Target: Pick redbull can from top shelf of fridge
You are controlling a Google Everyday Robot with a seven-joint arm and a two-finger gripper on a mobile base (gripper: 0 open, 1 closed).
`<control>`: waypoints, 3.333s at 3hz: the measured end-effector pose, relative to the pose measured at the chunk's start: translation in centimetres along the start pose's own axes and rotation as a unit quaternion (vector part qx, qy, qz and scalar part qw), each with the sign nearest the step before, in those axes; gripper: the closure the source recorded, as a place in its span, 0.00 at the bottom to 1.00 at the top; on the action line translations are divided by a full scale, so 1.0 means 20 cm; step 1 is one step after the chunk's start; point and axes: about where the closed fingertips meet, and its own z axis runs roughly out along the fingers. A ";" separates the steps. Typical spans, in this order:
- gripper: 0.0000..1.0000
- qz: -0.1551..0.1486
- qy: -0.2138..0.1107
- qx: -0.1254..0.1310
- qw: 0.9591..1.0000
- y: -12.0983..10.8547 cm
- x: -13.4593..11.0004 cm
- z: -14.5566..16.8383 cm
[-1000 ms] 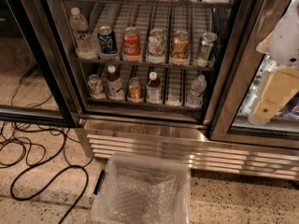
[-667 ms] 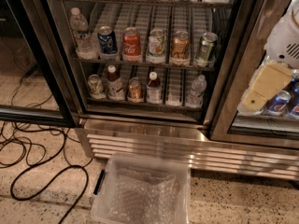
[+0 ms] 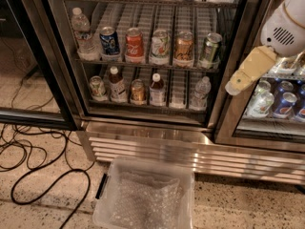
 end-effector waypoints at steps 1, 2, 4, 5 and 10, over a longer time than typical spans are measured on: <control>0.00 0.000 -0.002 0.001 1.000 -0.01 -0.01 -0.01; 0.00 -0.002 -0.038 0.020 0.999 0.05 -0.12 0.03; 0.00 0.078 -0.103 -0.001 0.992 0.08 -0.50 0.10; 0.00 0.084 -0.103 -0.002 0.991 0.08 -0.51 0.10; 0.00 0.139 -0.194 0.014 0.971 0.09 -0.83 0.20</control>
Offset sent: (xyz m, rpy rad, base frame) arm 0.0183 0.0446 0.0051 0.0235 -0.1864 0.0064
